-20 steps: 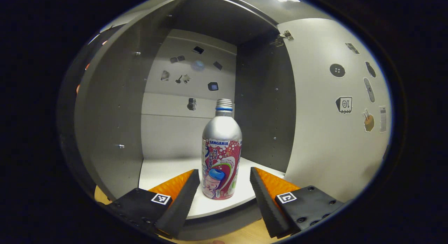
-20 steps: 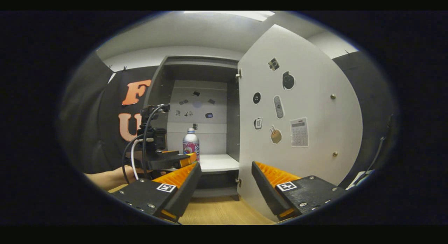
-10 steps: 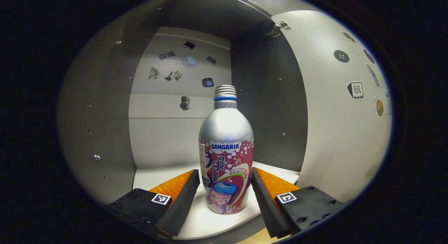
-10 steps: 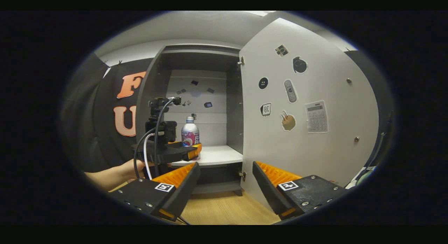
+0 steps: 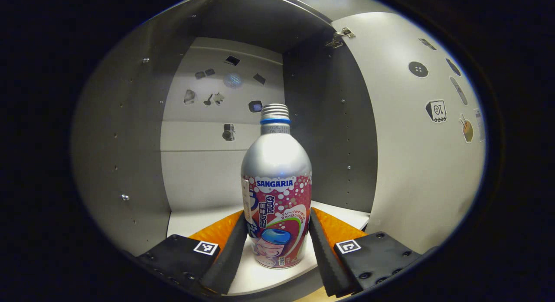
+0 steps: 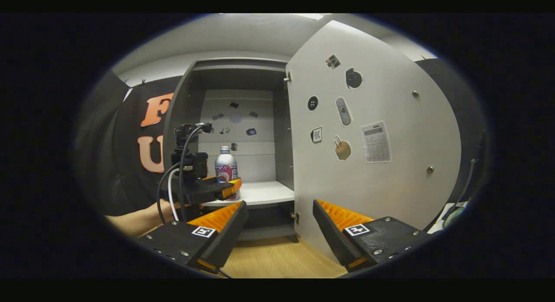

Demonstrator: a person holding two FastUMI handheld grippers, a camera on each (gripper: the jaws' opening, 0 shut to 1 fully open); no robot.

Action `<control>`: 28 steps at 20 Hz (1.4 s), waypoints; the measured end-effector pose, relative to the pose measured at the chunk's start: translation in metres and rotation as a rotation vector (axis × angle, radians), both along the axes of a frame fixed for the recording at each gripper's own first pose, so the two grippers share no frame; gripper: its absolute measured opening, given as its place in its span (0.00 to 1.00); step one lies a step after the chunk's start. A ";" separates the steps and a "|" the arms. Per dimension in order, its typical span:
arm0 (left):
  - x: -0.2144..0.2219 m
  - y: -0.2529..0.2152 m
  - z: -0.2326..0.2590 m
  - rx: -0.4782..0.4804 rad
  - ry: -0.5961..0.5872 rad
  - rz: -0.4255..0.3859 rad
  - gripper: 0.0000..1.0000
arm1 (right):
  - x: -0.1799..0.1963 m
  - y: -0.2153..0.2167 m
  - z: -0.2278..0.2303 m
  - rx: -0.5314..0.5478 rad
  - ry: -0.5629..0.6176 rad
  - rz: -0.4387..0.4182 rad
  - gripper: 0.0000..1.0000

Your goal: Open the cabinet door with the right hand, grasp the bottle in the cabinet with the left hand and place it on the coaster, then close the cabinet door with the right hand.

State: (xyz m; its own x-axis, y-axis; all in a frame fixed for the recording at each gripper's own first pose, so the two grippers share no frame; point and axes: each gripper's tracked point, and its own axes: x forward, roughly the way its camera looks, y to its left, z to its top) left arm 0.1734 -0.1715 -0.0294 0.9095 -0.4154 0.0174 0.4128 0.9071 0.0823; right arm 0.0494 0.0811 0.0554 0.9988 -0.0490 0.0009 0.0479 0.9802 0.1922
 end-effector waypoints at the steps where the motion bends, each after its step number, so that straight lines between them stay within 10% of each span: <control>1: -0.006 0.000 0.004 -0.010 -0.014 -0.002 0.83 | -0.001 0.000 0.001 0.003 -0.006 0.005 0.93; 28: -0.289 0.074 -0.075 -0.068 -0.048 0.203 0.83 | -0.037 0.017 0.011 -0.057 -0.108 0.268 0.93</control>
